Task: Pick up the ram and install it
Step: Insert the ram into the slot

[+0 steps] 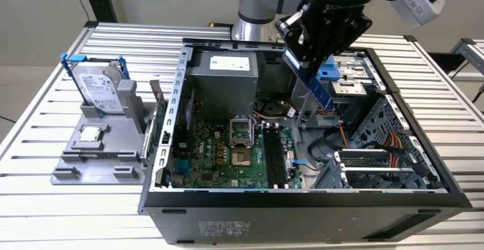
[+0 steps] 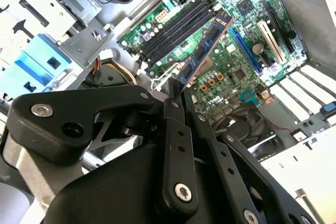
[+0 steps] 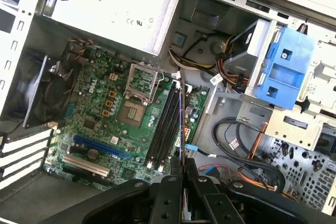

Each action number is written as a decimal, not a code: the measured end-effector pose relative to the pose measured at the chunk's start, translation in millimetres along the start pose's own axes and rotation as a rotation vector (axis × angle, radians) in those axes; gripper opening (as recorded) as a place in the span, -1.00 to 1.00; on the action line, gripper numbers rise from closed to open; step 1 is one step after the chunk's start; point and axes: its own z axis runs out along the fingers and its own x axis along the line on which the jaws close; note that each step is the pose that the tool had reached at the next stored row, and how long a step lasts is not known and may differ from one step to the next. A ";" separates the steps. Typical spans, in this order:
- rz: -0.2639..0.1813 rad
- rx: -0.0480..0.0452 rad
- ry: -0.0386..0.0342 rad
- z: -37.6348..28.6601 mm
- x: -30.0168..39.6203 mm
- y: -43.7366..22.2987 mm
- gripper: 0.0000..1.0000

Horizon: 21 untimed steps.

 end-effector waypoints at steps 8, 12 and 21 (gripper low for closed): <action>0.057 -0.0001 -0.0007 0.0 0.0 0.0 -1.00; 0.078 -0.0001 -0.0009 0.0 0.0 0.0 -1.00; 0.108 -0.0003 -0.0012 0.0 0.0 0.0 -1.00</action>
